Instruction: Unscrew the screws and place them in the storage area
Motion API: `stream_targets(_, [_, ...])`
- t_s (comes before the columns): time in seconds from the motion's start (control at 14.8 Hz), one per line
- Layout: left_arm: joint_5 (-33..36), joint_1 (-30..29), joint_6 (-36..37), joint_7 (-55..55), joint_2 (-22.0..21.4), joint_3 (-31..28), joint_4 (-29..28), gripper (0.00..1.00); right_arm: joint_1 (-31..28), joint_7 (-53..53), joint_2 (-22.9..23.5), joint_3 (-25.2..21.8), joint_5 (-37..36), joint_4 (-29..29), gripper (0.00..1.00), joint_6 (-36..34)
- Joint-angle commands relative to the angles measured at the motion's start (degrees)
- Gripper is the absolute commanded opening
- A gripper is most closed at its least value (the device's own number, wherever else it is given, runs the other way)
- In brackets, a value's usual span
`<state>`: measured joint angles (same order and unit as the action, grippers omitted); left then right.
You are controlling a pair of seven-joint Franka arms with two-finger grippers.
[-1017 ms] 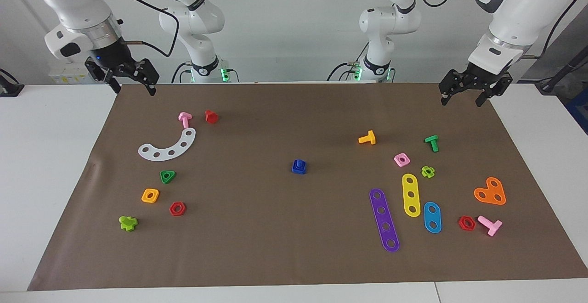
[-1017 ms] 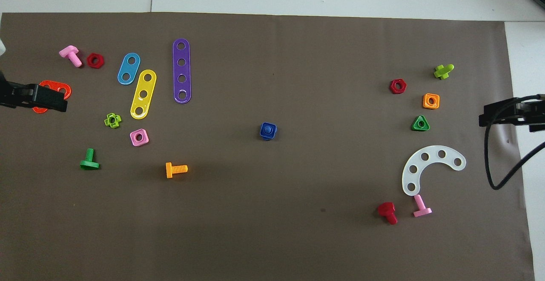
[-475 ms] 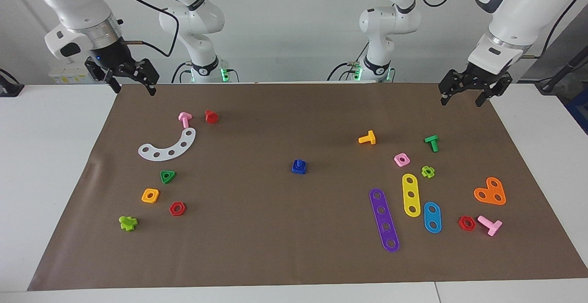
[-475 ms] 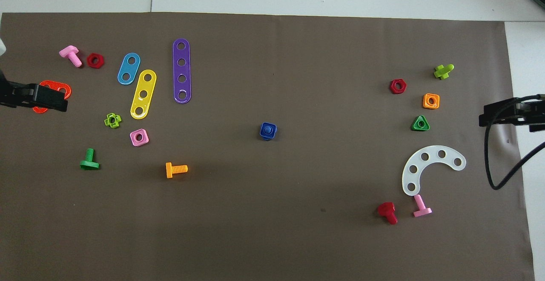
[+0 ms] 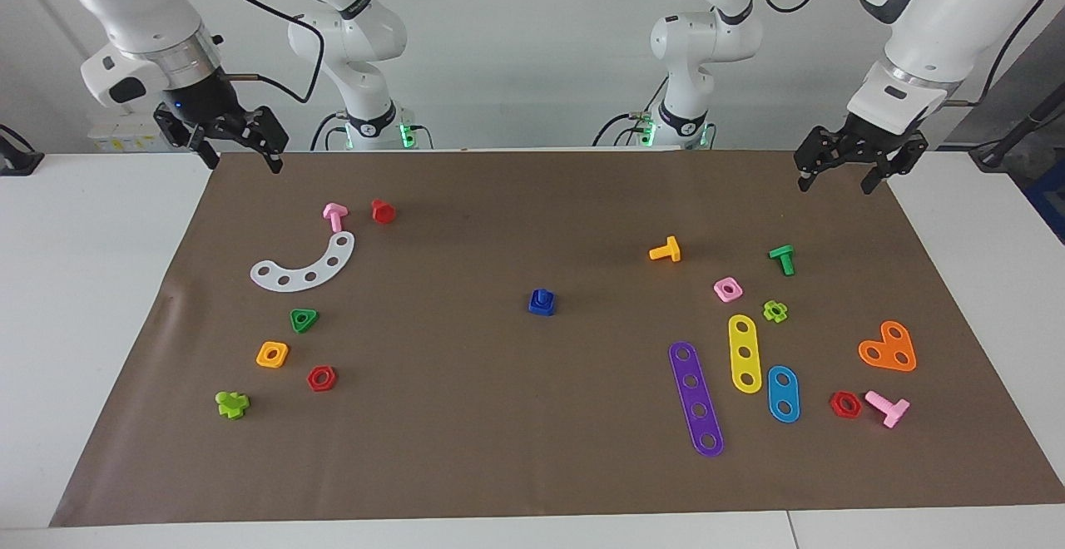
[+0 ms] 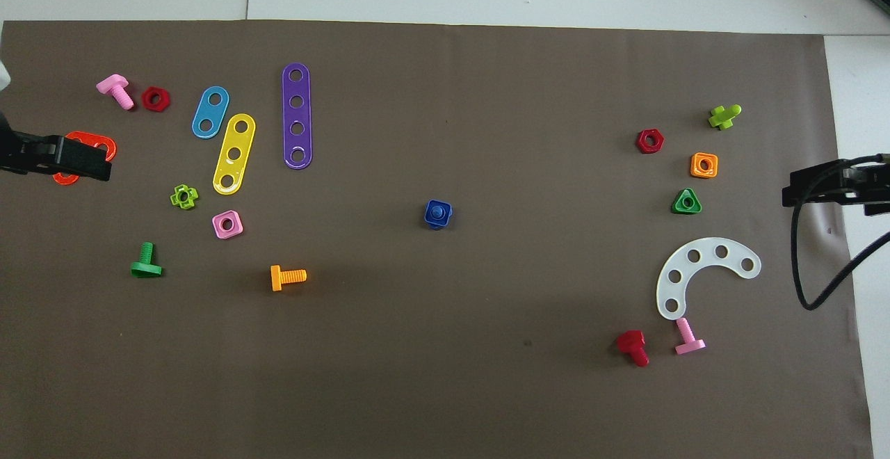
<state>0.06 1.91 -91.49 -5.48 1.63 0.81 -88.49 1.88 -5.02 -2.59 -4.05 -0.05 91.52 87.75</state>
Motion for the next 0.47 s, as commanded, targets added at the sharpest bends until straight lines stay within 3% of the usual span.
stream_targets(0.0, [-0.1, 0.2, -1.1, 0.8, -0.6, 0.2, -0.6, 1.0, -0.6, 1.3, -1.3, 0.3, 1.1, 1.5, 1.0, 0.8])
stream_targets(0.41, [-0.2, 1.8, -2.9, 2.5, -0.7, 0.6, -1.4, 1.0, -0.6, 1.3, -1.2, 0.3, 1.2, 1.4, 1.0, 0.8])
